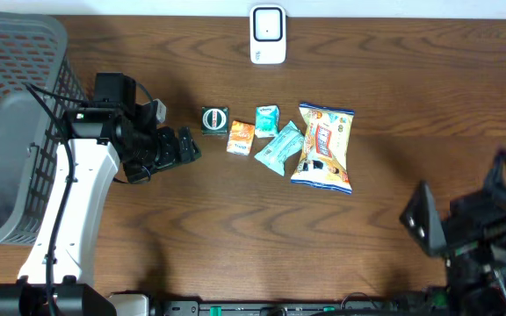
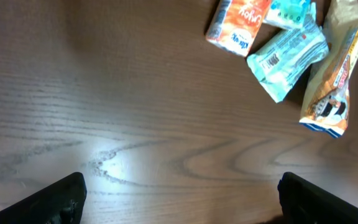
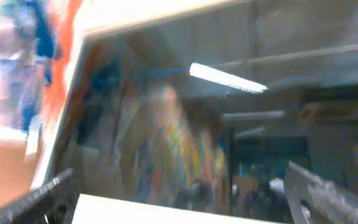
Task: Scan the item barcode
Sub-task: 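Move the right gripper from rest toward the yellow wipes pack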
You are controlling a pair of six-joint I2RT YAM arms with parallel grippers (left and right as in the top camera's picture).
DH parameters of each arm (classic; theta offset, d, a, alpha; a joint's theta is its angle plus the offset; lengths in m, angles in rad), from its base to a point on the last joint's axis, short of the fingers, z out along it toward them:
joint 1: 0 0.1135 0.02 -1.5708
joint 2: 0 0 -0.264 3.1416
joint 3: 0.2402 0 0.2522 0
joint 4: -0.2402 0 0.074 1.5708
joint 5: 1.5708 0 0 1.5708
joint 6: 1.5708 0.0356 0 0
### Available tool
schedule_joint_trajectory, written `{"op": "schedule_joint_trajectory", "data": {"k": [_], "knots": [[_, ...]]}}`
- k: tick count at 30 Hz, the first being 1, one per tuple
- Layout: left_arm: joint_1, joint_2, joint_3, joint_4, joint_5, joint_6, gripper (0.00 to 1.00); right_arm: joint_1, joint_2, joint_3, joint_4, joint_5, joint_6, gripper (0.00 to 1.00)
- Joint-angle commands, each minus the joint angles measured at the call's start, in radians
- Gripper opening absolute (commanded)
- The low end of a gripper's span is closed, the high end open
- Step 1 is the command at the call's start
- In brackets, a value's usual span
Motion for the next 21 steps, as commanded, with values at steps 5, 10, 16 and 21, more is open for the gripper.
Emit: {"op": "schedule_joint_trajectory", "data": {"k": [5,10,16,21], "knots": [[-0.002,0.007,-0.002,-0.002,0.005,0.013,0.98,0.011,0.402,0.390,-0.412,-0.253,-0.310,0.99],[-0.002,0.007,-0.002,-0.002,0.005,0.013,0.98,0.011,0.661,0.692,-0.894,-0.238,-0.479,0.99],[-0.002,0.007,-0.002,-0.002,0.005,0.013,0.98,0.033,0.895,0.934,-1.362,-0.256,-0.477,0.99],[-0.002,0.007,-0.002,-0.002,0.005,0.013,0.98,0.064,0.974,0.938,-1.487,-0.529,-0.369,0.99]]}}
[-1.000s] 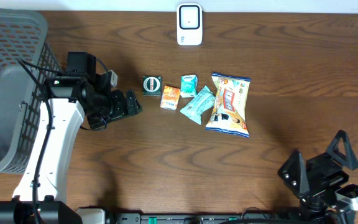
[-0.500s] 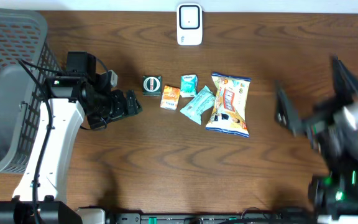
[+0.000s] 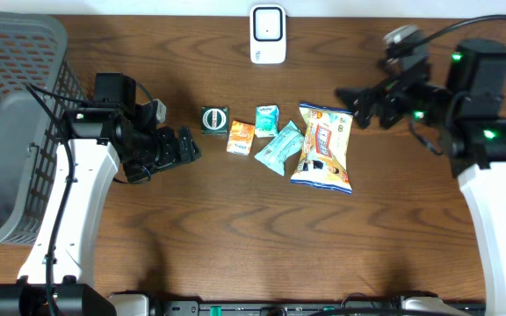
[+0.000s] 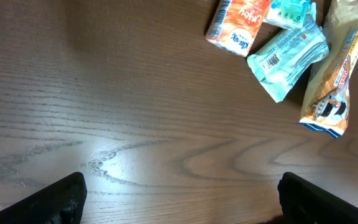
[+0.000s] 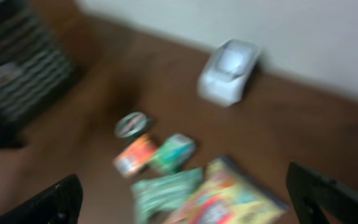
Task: Scan the item barcode
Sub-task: 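Move the right gripper from rest toward the yellow wipes pack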
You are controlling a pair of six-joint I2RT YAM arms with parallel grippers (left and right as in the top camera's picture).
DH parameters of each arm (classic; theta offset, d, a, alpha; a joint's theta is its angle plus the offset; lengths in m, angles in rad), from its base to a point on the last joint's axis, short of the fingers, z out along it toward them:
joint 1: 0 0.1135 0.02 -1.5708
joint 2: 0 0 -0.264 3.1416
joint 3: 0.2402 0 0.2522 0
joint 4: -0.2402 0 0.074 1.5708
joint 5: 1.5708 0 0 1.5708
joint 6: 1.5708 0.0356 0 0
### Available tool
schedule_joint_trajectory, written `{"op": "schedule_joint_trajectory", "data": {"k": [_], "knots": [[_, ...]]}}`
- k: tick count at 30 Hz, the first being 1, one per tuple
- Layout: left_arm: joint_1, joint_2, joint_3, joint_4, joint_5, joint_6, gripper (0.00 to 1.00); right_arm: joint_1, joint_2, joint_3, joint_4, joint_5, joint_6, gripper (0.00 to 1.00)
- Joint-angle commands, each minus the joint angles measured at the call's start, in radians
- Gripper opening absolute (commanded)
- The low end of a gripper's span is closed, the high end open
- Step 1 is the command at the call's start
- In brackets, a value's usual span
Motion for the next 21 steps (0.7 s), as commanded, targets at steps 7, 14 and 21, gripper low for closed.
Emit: {"op": "schedule_joint_trajectory", "data": {"k": [7,14,21], "knots": [[-0.002,0.007,-0.002,-0.002,0.005,0.013,0.98,0.095,0.101,0.024,-0.062,-0.222,0.277,0.99],[-0.002,0.007,-0.002,-0.002,0.005,0.013,0.98,0.309,0.117,0.024,-0.100,0.490,0.457,0.99],[-0.002,0.007,-0.002,-0.002,0.005,0.013,0.98,0.500,0.213,0.024,-0.192,0.892,0.536,0.95]]}}
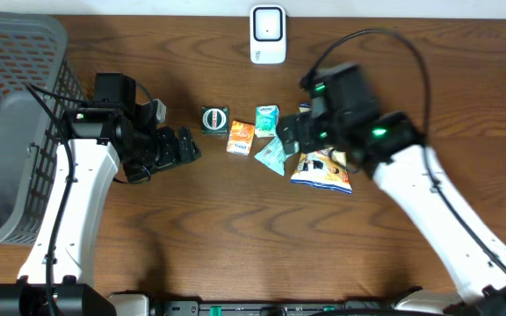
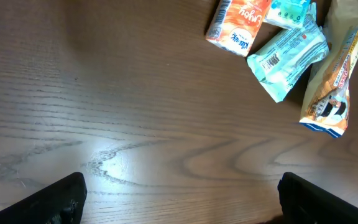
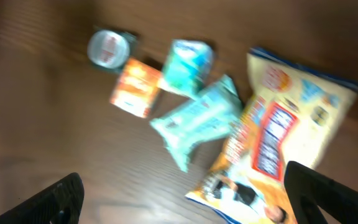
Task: Scan the item barcode
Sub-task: 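Move the right gripper from rest toward the yellow wipes pack, then grasp the yellow wipes pack with the right gripper and lift it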
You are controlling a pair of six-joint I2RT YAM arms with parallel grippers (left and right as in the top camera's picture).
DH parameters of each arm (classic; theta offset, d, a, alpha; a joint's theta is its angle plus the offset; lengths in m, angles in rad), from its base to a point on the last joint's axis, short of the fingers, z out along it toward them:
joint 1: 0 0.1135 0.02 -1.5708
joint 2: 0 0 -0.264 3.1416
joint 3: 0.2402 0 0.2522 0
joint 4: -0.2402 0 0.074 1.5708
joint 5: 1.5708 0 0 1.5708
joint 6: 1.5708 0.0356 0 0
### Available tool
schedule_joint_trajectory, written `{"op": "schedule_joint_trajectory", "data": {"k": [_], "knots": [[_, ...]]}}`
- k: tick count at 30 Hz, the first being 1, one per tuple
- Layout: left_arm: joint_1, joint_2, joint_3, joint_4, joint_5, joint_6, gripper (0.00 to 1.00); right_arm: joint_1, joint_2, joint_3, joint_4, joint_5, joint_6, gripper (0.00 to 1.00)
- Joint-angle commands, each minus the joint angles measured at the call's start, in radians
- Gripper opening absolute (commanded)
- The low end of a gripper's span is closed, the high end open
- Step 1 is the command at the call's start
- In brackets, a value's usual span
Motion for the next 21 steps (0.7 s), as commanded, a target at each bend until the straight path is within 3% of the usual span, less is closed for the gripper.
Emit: {"op": "schedule_joint_trajectory", "data": {"k": [1,2,3,4,14,18,21], "knots": [[-0.002,0.007,-0.002,-0.002,0.006,0.013,0.98,0.040,0.079,0.016,-0.024,0.246,0.068,0.89],[-0.002,0.007,-0.002,-0.002,0.006,0.013,0.98,0.049,0.108,0.016,-0.035,0.253,0.082,0.86],[-0.002,0.007,-0.002,-0.002,0.006,0.013,0.98,0.055,0.134,0.016,-0.046,0.262,0.091,0.89],[-0.002,0.007,-0.002,-0.002,0.006,0.013,0.98,0.061,0.158,0.016,-0.057,0.270,0.092,0.99],[-0.002,0.007,-0.002,-0.002,0.006,0.013,0.98,0.082,0.307,0.016,-0.078,0.408,0.126,0.99],[-0.002,0.007,-0.002,-0.002,0.006,0.013,0.98,0.089,0.348,0.016,-0.078,0.451,0.146,0.84],[-0.002,0.007,-0.002,-0.002,0.006,0.013,0.98,0.097,0.389,0.016,-0.077,0.492,0.168,0.82]]}}
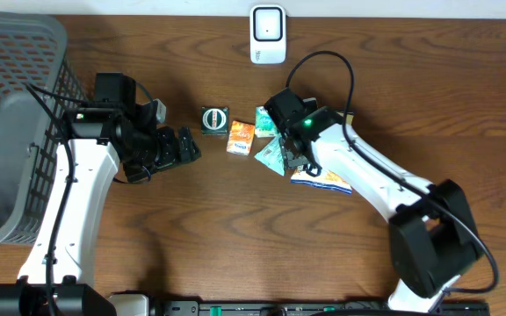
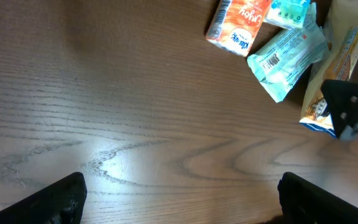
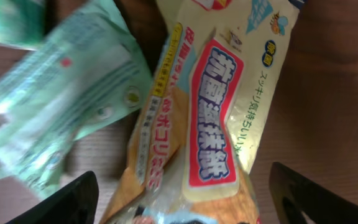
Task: Scan the item barcode
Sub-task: 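Grasp the yellow wipes pack with the right gripper and lift it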
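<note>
A yellow snack bag (image 1: 330, 178) (image 3: 213, 118) with a red label lies at the right of a small cluster of items. My right gripper (image 1: 300, 158) (image 3: 188, 202) is open, low over the bag, with one finger on each side of it. Beside the bag lie a teal packet (image 1: 271, 156) (image 2: 288, 56), an orange carton (image 1: 241, 137) (image 2: 236, 25), a small teal packet (image 1: 265, 118) and a round green tin (image 1: 214, 119). The white scanner (image 1: 268, 35) stands at the table's far edge. My left gripper (image 1: 187, 145) (image 2: 179, 202) is open over bare wood, left of the cluster.
A grey mesh basket (image 1: 7, 132) fills the left edge of the table. The right arm's cable loops above the cluster. In the left wrist view the right gripper (image 2: 353, 112) shows at the right edge.
My right gripper has dropped from over the whole cluster to close above the yellow snack bag, which now fills its view. The left arm and the items have not moved.
My right arm was at the table's near right corner, its camera facing the room. Then it stood at the far right, facing the items. Then it was over the cluster, and now it is low over the yellow bag. The left arm stayed still throughout.
</note>
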You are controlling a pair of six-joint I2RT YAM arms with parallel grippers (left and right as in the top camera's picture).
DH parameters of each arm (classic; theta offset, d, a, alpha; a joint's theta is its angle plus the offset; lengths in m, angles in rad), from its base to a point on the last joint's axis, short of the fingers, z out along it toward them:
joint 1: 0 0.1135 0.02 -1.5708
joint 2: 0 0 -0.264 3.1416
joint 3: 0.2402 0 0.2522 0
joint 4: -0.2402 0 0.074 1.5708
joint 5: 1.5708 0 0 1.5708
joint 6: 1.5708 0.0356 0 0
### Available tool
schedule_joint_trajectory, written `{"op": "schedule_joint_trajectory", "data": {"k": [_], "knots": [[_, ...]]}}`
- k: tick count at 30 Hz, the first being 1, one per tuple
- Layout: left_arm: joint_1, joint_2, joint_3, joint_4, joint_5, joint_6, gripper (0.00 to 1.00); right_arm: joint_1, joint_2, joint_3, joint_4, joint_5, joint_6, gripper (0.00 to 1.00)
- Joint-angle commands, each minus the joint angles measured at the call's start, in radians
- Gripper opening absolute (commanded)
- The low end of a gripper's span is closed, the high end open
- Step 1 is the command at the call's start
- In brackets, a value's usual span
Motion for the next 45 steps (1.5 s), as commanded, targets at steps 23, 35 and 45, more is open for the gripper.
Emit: {"op": "schedule_joint_trajectory", "data": {"k": [23,35,45], "knots": [[-0.002,0.007,-0.002,-0.003,0.006,0.013,0.98,0.022,0.136,-0.042,0.000,0.225,0.037,0.65],[-0.002,0.007,-0.002,-0.003,0.006,0.013,0.98,0.021,0.136,-0.123,0.087,0.210,0.037,0.29],[-0.002,0.007,-0.002,-0.003,0.006,0.013,0.98,0.001,0.109,0.040,-0.053,0.146,0.038,0.01]]}}
